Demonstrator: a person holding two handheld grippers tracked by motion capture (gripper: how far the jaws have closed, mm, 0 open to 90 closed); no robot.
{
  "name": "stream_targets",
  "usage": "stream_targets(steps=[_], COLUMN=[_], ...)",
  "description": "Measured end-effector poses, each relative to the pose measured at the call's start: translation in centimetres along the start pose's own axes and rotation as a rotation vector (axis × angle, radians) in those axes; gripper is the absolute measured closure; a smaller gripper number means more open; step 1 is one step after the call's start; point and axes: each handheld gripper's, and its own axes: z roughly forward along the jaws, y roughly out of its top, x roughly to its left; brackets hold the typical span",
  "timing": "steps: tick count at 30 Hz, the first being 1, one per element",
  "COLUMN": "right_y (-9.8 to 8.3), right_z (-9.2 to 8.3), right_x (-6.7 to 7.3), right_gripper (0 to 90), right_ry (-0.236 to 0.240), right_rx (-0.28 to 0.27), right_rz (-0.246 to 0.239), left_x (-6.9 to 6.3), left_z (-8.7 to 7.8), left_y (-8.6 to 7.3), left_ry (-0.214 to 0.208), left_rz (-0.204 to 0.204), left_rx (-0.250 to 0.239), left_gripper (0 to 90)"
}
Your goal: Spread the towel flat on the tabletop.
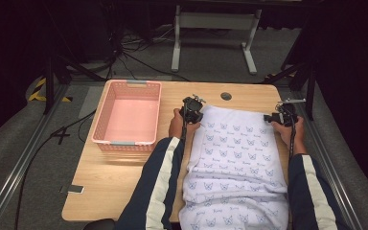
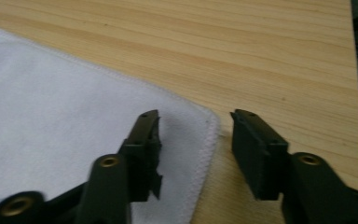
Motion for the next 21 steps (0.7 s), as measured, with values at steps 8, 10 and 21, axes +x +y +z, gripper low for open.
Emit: stream_targets(steps=[8,10,21], right_y=[-0.1,0.2,-0.1], right_z=[-0.7,-1.5,-9.0], right_x=[0.7,1.1,3.5], right_gripper=[85.6,85.8,86.2], right_ry=[0.094,0.131,0.316], right_rx=[-0.007,-0.027,-0.16], right_rz=[-0.046,-0.073,-0.233], left_x=[-0.5,-0.9,-2.0], left_z=[-1.0,-1.9,-11.2], left_y=[0.1,0.4,-2.3], left_ry=[0.008,0.002,-0.067], left_rz=[0.02,0.036,0.167], left_rx=[-0.021,-0.041,-0.144], left_gripper=[86.4,86.5,86.7])
